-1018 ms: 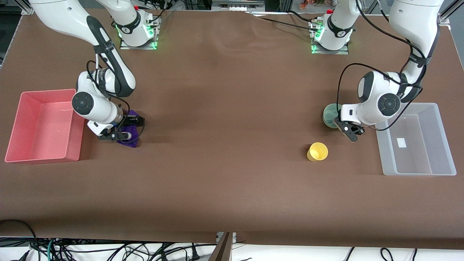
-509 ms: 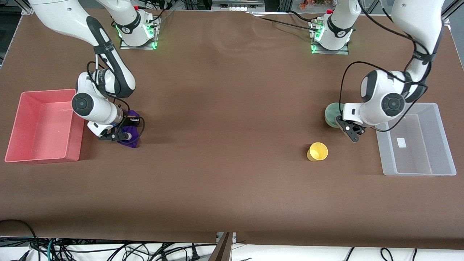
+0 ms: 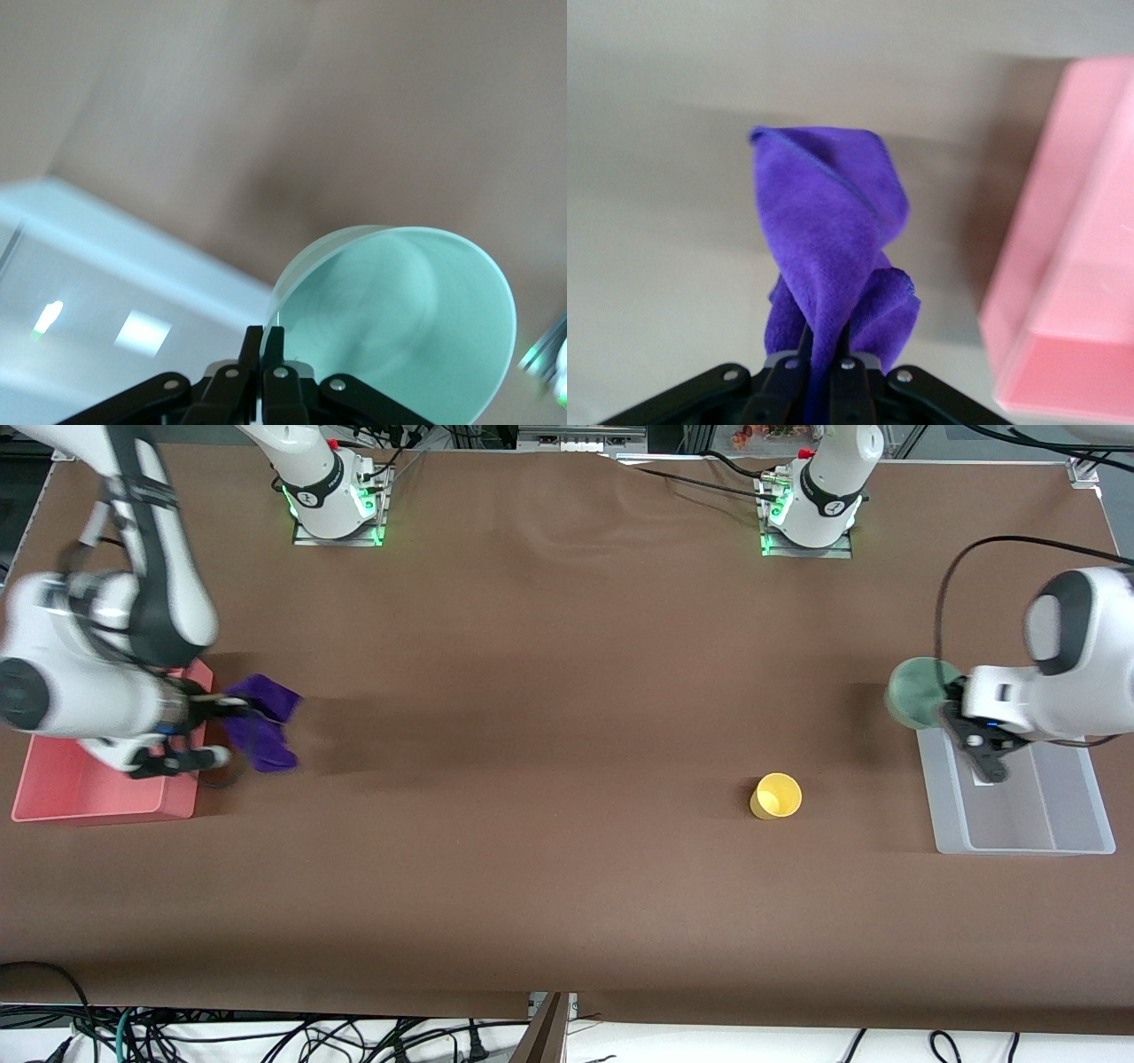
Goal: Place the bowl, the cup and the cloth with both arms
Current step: 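Lower the cloth into the pink bin while the left gripper places the bowl, then move the left gripper to the yellow cup and grasp it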
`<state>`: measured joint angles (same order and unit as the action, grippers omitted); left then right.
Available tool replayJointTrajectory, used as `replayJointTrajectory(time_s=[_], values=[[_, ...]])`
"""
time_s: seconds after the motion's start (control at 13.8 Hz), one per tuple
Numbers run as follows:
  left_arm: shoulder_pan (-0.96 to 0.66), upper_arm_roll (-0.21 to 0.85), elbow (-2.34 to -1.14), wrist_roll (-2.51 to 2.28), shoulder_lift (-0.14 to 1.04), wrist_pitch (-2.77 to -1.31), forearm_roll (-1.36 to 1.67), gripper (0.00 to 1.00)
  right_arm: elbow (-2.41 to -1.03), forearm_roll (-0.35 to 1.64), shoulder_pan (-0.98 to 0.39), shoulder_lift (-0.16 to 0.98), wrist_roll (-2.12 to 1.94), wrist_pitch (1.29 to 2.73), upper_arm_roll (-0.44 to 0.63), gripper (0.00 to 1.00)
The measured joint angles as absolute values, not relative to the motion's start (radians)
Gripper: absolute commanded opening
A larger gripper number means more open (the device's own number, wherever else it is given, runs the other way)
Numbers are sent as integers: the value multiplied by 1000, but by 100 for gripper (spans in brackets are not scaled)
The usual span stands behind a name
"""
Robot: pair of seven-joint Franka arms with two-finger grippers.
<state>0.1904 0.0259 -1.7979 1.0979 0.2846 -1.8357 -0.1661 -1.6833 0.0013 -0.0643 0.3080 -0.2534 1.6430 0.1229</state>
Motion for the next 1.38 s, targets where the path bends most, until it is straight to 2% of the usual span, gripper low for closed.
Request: replayJointTrajectory(time_s=[0.22, 0.58, 0.65, 0.8, 1.09, 1.38], values=[[272, 25, -1786, 1125, 346, -1916, -272, 0, -1581, -44, -59, 306, -431, 1519, 235, 0], [368, 25, -1777, 1186, 518, -2184, -299, 0, -1571, -84, -49, 335, -633, 1558, 376, 0], [382, 25, -1774, 1195, 545, -2215, -299, 13, -1571, -85, -38, 350, -645, 1574, 384, 0], [391, 26, -1770, 1202, 577, -2245, -299, 100, -1584, -85, -3, 384, -670, 1627, 389, 0], [387, 40, -1729, 1201, 569, -2212, -299, 100, -1616, -84, 63, 472, -724, 1725, 393, 0], [376, 133, -1612, 1127, 465, -1897, -278, 100, -1657, -84, 78, 525, -725, 1822, 395, 0]])
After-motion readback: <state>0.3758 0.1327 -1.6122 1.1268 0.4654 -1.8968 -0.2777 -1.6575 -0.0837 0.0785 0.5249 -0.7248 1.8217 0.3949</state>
